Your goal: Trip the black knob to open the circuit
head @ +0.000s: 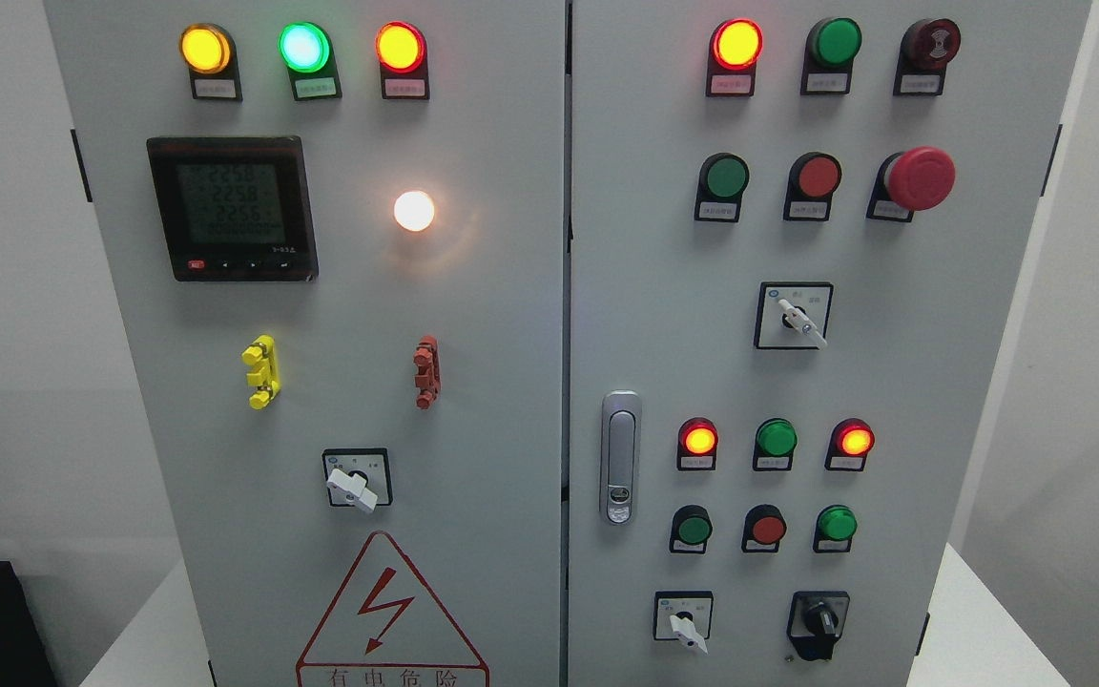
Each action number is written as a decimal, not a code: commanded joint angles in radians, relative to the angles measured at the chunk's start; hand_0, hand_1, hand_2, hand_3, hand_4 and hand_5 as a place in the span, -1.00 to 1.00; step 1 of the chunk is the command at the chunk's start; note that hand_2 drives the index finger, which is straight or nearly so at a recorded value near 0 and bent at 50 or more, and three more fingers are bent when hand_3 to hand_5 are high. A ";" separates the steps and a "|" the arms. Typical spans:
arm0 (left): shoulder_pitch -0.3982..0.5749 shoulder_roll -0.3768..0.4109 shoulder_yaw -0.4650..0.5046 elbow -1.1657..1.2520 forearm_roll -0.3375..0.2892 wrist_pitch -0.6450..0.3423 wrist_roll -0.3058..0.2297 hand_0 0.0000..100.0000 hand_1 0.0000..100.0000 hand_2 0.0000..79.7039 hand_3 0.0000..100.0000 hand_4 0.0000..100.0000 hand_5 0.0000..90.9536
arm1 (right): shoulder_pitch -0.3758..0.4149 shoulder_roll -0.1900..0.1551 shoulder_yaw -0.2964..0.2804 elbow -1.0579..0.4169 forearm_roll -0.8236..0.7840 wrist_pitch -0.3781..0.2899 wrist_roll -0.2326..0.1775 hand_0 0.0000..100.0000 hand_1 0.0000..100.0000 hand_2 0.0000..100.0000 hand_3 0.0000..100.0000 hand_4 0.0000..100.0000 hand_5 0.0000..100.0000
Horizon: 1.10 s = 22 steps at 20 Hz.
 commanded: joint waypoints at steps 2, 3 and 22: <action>-0.004 -0.002 0.001 0.000 0.002 0.000 0.000 -0.76 -0.22 -1.00 -1.00 -1.00 -1.00 | -0.034 -0.004 -0.025 -0.028 -0.016 0.018 0.006 0.65 0.62 -1.00 1.00 1.00 0.83; -0.002 0.000 0.001 0.000 0.002 -0.002 0.000 -0.76 -0.22 -1.00 -1.00 -1.00 -1.00 | -0.042 -0.004 -0.034 -0.028 -0.025 0.019 0.006 0.66 0.62 -1.00 1.00 1.00 0.83; -0.002 -0.002 0.001 0.000 0.002 -0.002 0.000 -0.76 -0.22 -1.00 -1.00 -1.00 -1.00 | -0.114 -0.015 -0.045 -0.077 -0.039 0.087 0.008 0.73 0.65 -1.00 1.00 1.00 0.83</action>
